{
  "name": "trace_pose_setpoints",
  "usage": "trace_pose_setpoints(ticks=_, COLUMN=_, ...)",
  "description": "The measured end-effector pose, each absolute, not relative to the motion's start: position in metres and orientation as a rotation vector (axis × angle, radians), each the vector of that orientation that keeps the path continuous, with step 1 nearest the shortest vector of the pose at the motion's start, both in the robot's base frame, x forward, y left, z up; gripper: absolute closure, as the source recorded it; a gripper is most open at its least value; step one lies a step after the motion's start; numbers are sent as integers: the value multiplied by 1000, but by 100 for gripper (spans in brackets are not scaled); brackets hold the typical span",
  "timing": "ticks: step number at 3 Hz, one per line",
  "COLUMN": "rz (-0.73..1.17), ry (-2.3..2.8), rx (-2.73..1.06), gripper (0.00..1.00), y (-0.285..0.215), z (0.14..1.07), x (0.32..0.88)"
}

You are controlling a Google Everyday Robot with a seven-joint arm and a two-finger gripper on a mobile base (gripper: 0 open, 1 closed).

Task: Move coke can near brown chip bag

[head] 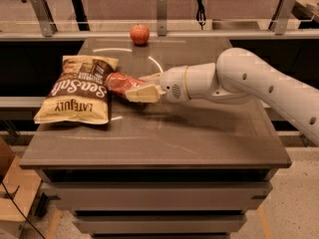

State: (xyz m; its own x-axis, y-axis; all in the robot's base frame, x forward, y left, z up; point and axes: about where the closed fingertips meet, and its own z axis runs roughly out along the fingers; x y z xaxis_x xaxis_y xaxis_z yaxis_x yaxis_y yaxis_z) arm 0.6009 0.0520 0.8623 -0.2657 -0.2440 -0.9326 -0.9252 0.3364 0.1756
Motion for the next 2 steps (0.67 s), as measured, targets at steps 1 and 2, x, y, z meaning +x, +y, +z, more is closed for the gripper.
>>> trace_pose_setpoints(ticks=1, rz=997, ry=1728, rx=-1052, gripper=21, y=63, z=853, x=598)
trace_pose_setpoints(ticks=2, rz=1016, ry=1700, rx=-1058, gripper=0, y=70, z=858, x=592)
